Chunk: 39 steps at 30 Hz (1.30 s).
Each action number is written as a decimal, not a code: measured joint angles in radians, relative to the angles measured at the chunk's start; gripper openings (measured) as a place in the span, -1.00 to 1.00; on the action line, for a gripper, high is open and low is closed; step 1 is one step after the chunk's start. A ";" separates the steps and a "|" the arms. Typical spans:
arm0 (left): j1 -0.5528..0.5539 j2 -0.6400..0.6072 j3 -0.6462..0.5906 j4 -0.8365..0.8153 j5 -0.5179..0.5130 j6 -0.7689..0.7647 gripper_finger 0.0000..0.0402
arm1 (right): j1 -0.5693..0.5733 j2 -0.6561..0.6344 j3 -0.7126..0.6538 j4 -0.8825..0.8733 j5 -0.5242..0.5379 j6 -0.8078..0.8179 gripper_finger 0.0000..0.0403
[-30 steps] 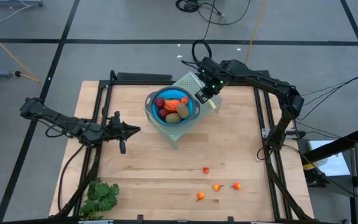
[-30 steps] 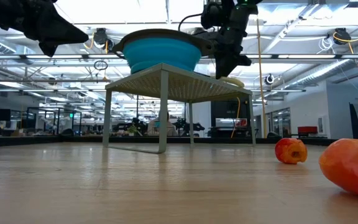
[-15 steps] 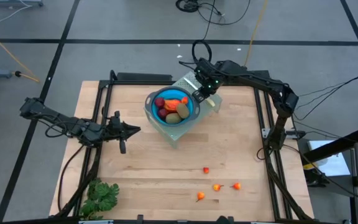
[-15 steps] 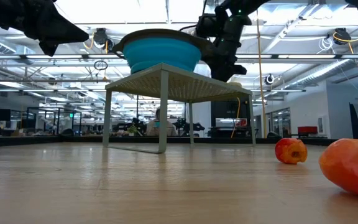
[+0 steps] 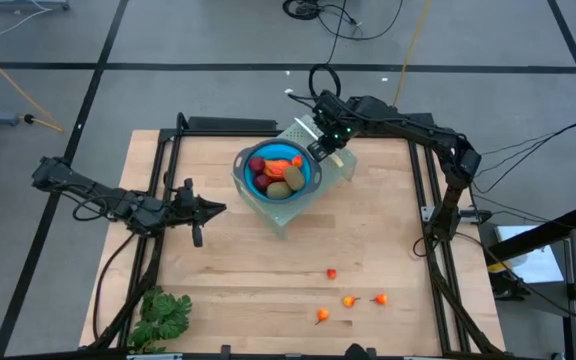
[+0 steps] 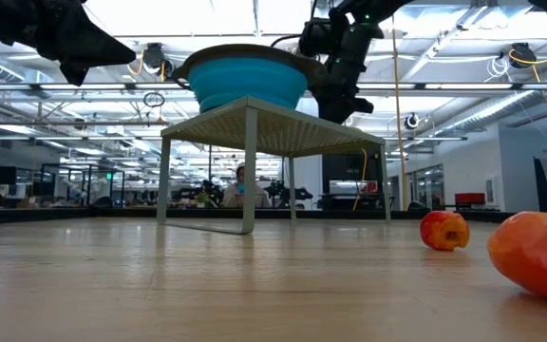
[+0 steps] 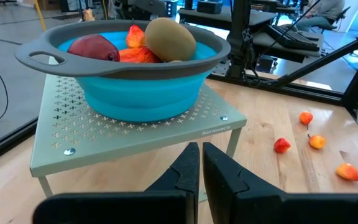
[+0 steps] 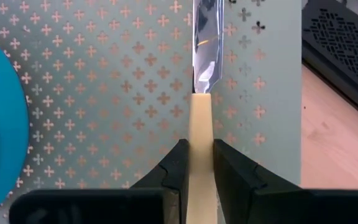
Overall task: Pick & Place Fruit
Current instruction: Put the knife on the shelf, then put the peach into the collapsible colander on the shelf
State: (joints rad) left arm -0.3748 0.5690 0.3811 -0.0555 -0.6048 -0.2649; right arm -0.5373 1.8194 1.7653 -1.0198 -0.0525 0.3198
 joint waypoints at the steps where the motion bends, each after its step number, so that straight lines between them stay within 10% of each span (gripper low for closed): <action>1: 0.000 0.000 0.000 0.000 0.000 0.000 -0.91 | 0.000 0.000 0.000 0.004 0.000 -0.001 -0.75; 39: 0.000 0.000 0.000 0.000 0.000 0.000 -0.90 | -0.012 -0.050 -0.065 0.061 -0.002 -0.019 -0.60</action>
State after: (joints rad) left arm -0.3748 0.5690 0.3811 -0.0559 -0.6044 -0.2649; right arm -0.5491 1.7698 1.7004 -0.9592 -0.0540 0.3012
